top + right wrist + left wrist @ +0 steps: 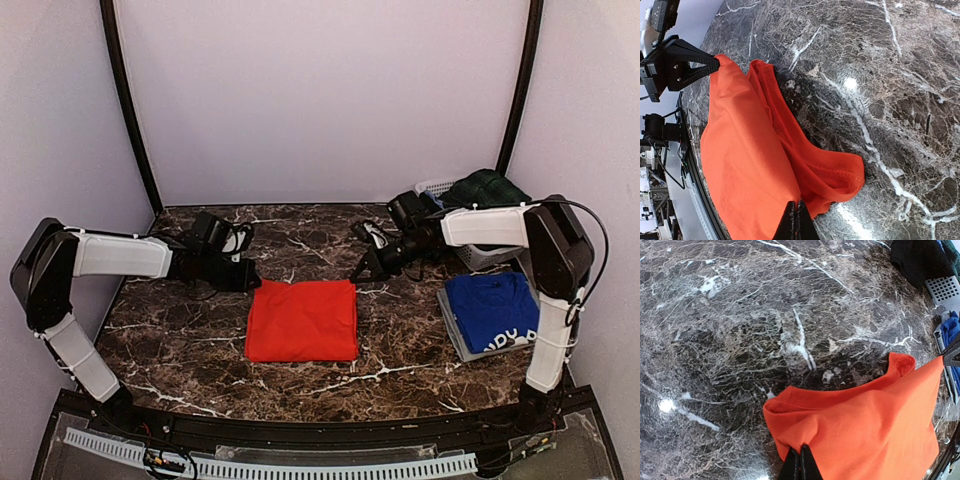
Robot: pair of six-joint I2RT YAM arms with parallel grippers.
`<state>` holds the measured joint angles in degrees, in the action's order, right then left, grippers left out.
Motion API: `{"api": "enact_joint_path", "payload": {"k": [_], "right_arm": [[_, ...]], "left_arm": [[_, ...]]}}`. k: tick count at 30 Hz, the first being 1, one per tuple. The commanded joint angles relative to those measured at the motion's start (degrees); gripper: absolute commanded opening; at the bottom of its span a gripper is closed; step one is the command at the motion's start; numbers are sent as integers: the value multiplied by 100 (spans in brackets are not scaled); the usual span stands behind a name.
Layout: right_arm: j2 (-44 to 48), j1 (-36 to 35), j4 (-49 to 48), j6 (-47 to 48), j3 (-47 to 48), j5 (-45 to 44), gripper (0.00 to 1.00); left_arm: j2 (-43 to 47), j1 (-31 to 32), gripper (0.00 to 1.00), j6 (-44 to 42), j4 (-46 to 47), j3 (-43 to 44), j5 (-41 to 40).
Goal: Fold and stack the mixed laundry pile
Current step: Adjust the square-folded T-shirt at the center of the board.
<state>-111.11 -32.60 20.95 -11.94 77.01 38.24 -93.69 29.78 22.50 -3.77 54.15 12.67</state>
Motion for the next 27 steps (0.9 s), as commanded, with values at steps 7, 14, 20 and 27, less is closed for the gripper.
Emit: {"api": "enact_joint_path", "payload": {"k": [7, 14, 20, 27], "right_arm": [[-564, 61, -888, -499, 200, -675, 0], [-1262, 78, -1114, -543, 514, -1129, 0], [-1254, 180, -1021, -528, 790, -1219, 5], [-407, 425, -469, -412, 1140, -906, 52]], "left_arm": [[-568, -156, 0, 50, 241, -107, -713], [-871, -180, 0, 228, 290, 16, -1413], [-916, -244, 9, 162, 155, 229, -1467], [73, -245, 63, -110, -395, 564, -2060]]}}
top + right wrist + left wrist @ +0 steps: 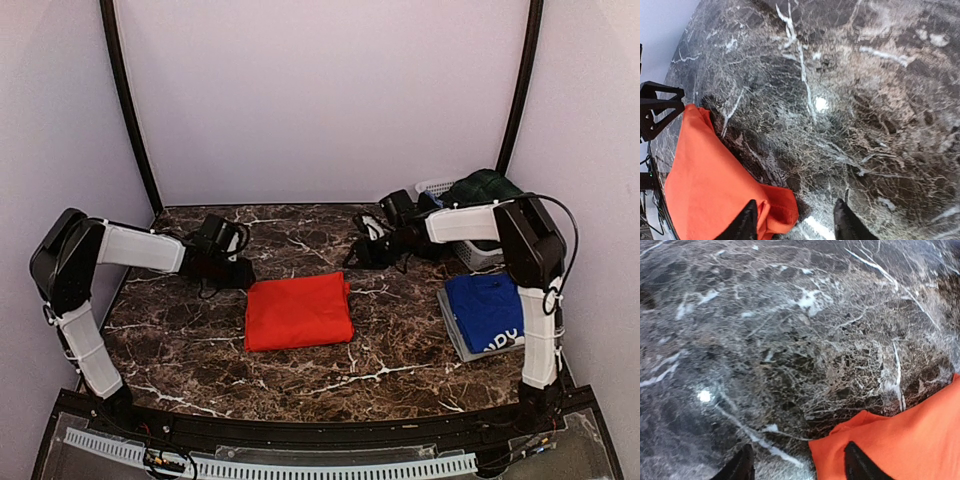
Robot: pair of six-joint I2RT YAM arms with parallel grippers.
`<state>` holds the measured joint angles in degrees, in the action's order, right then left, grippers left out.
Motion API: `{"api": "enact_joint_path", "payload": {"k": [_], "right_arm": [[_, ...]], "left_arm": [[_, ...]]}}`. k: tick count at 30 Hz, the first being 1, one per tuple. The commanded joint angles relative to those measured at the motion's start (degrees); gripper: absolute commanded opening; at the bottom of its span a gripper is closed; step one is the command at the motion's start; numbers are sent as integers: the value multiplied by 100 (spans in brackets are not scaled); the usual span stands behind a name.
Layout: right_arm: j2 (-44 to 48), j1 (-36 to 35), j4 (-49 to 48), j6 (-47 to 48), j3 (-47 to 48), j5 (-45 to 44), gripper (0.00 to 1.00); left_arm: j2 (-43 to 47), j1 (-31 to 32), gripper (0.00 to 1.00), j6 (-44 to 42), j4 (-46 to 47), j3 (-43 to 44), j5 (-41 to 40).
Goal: Fold and stack the mixed laundry pile
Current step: Adjust the square-folded T-shirt at the center of the board, then smooth out the square-folded T-shirt at the center of the board.
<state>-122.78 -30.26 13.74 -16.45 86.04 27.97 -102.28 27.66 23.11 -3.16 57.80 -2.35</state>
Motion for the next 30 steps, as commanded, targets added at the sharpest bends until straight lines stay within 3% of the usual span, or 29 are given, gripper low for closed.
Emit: {"api": "enact_joint_path", "payload": {"k": [1, 4, 6, 8, 9, 10, 12, 14, 15, 16, 18, 20, 24, 30], "right_arm": [[957, 259, 283, 32, 218, 160, 55], [1564, 344, 331, 84, 102, 224, 62], [1947, 350, 218, 115, -34, 315, 67], [2217, 394, -62, -35, -222, 520, 80], [2248, 467, -197, -153, -294, 785, 95], [2167, 558, -298, -314, -342, 1050, 98], [1850, 869, -308, -677, -282, 2123, 99], [1783, 1082, -1794, -1851, -944, 3479, 99], [1910, 1057, -2636, -2307, -1400, 3640, 99], [2052, 923, -2886, -2322, -1621, 3630, 99], [2251, 499, -1680, -1528, -1498, 3210, 99], [2378, -72, -1254, -1468, -1631, 2960, 99], [2347, -806, -2158, -2321, -2324, 2982, 99], [1838, -1400, -3827, -3577, -2810, 2977, 98]], "left_arm": [[1098, -28, 72, -221, -510, 175, -680], [2070, -24, 79, -225, -528, 3, -1047], [2627, -28, 95, -73, -541, -127, -1140], [3093, -29, 98, 154, -501, -318, -1175], [3219, -32, 99, 86, -440, -377, -1002], [3413, -32, 99, -82, -418, -435, -536], [3523, -24, 99, -116, -598, -438, 374], [3599, 51, 99, 26, -520, -657, 1320], [3631, 93, 99, 97, -449, -762, 1599], [3716, 203, 99, 262, -262, -1032, 2072], [3825, 563, 99, 551, 17, -1428, 2400], [3815, 1032, 99, 767, 149, -1675, 2448], [3484, 1580, 99, 1277, 591, -1961, 2697], [2793, 1621, 99, 2119, 2031, -2386, 3346]]}}
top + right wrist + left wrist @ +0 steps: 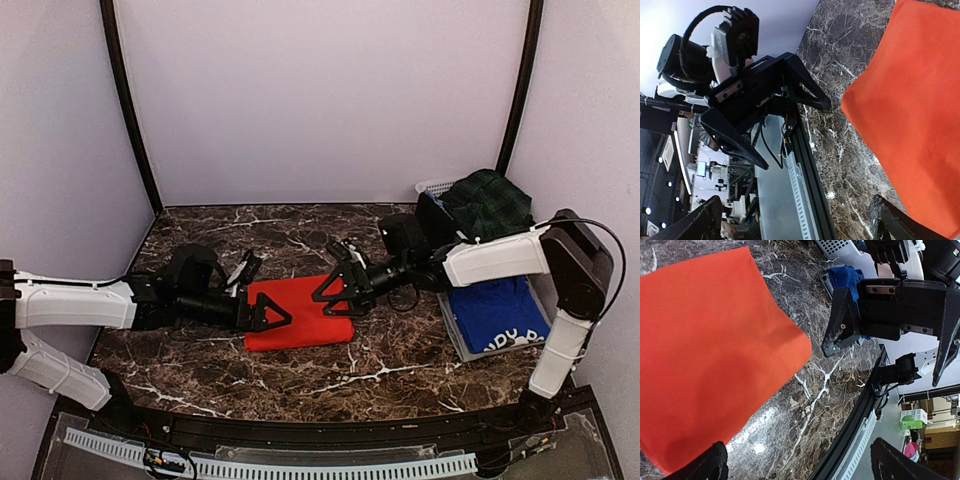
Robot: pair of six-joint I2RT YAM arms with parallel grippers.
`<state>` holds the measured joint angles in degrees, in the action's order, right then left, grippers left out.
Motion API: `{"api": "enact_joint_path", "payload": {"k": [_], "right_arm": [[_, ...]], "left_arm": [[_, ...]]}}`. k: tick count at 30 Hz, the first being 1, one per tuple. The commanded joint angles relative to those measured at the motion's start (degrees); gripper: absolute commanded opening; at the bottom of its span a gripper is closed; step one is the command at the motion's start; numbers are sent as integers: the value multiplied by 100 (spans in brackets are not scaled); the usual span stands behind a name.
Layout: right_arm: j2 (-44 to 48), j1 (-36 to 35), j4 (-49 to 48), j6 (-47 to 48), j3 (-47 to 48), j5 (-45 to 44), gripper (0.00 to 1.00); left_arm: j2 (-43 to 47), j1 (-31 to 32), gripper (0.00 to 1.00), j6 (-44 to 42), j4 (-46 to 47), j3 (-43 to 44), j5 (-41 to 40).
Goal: Fold and stack the mixed laundry pile
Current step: Smooth out the square-folded T-shirt at the center of the board.
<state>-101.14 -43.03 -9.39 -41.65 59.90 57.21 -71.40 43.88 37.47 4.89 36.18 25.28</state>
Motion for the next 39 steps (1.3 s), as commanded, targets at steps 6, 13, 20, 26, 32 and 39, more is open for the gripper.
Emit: {"api": "enact_joint_path", "payload": {"k": [6, 13, 20, 26, 32, 39], "right_arm": [[-1455, -215, -3227, -2289, -265, 74, 99], [-2192, 23, -3288, -2151, -662, -180, 99], [-1869, 345, -2752, -1546, -1128, -253, 98], [-1009, 335, -1665, -720, -348, -185, 97], [-1521, 409, -1017, -361, 1088, -228, 98], [-2722, 633, -1339, -649, 2042, 19, 95]], "left_arm": [[-1334, -3, 99, 967, 2250, -317, 522], [-2293, -428, 99, 1395, 3666, -787, 531], [-2447, -737, 99, 1620, 4160, -1354, 832], [-1107, -658, 99, 238, 1487, -187, 341], [-1546, -1128, 99, 65, 1775, 490, 707], [-3060, -1292, 99, 297, 2617, 1219, 1049]]}}
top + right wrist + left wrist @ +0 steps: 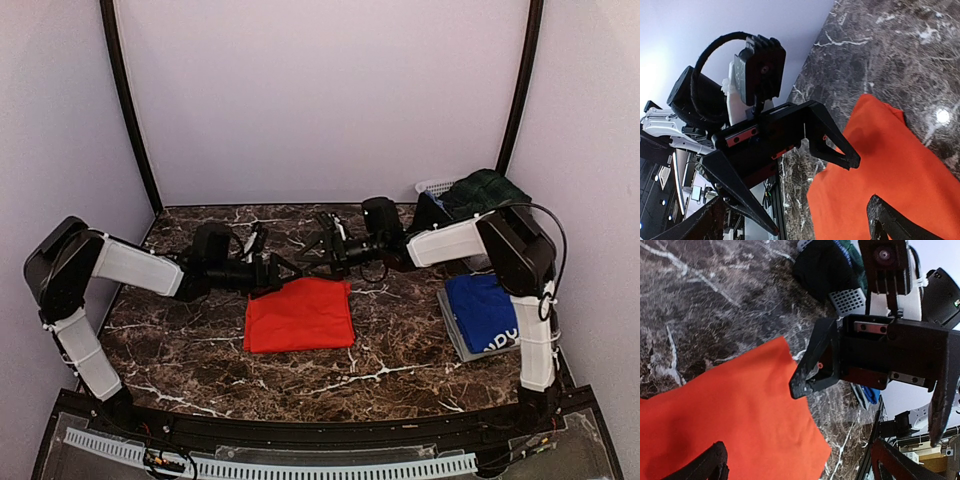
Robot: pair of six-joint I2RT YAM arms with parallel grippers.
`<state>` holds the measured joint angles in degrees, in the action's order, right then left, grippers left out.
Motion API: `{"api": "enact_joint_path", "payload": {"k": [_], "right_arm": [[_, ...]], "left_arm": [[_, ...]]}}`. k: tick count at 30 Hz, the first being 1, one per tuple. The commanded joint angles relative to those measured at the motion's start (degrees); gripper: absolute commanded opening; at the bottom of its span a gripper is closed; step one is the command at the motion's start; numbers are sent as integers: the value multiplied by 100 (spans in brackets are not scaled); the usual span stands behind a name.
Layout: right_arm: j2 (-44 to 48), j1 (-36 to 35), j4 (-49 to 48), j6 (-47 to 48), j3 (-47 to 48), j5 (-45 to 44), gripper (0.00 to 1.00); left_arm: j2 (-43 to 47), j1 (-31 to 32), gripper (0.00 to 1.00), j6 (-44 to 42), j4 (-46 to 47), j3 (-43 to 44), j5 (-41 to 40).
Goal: Fold and stack the mixed laundry pile
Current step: Smooth out the square-folded T-shirt at the center of the board.
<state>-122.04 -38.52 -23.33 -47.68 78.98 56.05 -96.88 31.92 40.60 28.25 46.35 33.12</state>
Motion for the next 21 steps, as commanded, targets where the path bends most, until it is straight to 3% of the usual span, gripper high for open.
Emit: {"api": "enact_joint_path", "payload": {"k": [1, 5, 9, 13, 16, 21], "right_arm": [[-742, 254, 81, 3, 143, 111, 94], [-1031, 584, 295, 246, 93, -50, 90], [-787, 778, 688, 600, 1, -197, 86], [248, 776, 878, 721, -342, -148, 84], [1045, 792, 1241, 929, -702, -307, 82], [1856, 935, 2000, 1250, -1412, -757, 79]], "left_arm": [[-708, -128, 99, 10, 340, 220, 273], [-981, -362, 99, -28, 346, 227, 123], [-611, -398, 99, -658, -691, 467, -537], [279, -311, 99, -1611, -1981, 643, -1262], [946, 182, 99, -2378, -2723, 820, -1948], [1124, 1381, 97, -3721, -3551, 1208, -3106]]}}
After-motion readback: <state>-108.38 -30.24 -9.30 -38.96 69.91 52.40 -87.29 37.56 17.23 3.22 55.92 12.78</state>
